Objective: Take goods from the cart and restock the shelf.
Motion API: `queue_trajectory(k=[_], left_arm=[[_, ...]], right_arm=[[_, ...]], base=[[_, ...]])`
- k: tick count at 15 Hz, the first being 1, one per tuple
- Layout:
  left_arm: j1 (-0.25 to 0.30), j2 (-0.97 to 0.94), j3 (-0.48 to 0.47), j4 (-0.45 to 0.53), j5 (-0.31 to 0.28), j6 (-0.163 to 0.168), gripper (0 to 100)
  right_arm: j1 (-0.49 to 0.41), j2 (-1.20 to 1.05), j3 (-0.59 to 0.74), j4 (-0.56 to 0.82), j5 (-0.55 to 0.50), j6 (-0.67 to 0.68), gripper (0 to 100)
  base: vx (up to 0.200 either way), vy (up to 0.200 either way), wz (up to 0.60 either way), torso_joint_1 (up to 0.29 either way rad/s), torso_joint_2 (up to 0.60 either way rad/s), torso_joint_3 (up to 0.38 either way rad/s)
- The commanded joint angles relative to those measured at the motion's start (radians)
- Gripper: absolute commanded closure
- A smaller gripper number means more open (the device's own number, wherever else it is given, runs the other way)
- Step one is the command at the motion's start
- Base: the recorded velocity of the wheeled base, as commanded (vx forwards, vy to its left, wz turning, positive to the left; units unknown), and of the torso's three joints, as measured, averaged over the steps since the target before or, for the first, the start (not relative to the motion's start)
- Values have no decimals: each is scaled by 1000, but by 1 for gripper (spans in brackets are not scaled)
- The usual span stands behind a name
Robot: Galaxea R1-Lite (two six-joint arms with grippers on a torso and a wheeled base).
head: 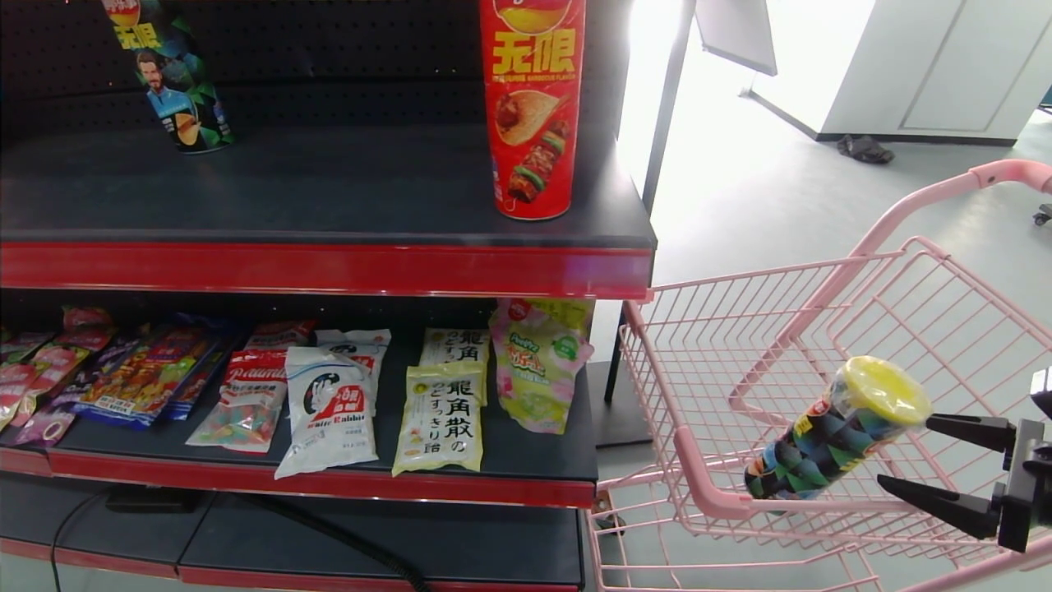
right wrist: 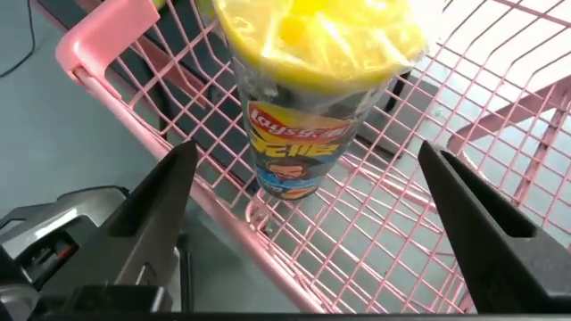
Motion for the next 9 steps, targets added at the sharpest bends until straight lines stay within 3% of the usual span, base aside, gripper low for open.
queue_trajectory(k=[1, 4, 9], left_arm=[[0, 1, 0, 0, 0, 0, 0], [0, 1, 0, 0, 0, 0, 0], [0, 1, 0, 0, 0, 0, 0]], right_arm=[[2, -1, 8, 20, 5, -2, 0], [36, -31, 19, 98, 63, -29, 0], [76, -36, 13, 103, 68, -49, 0]], base=[[0, 0, 0, 0, 0, 0], [0, 0, 0, 0, 0, 0], [0, 0, 0, 0, 0, 0]])
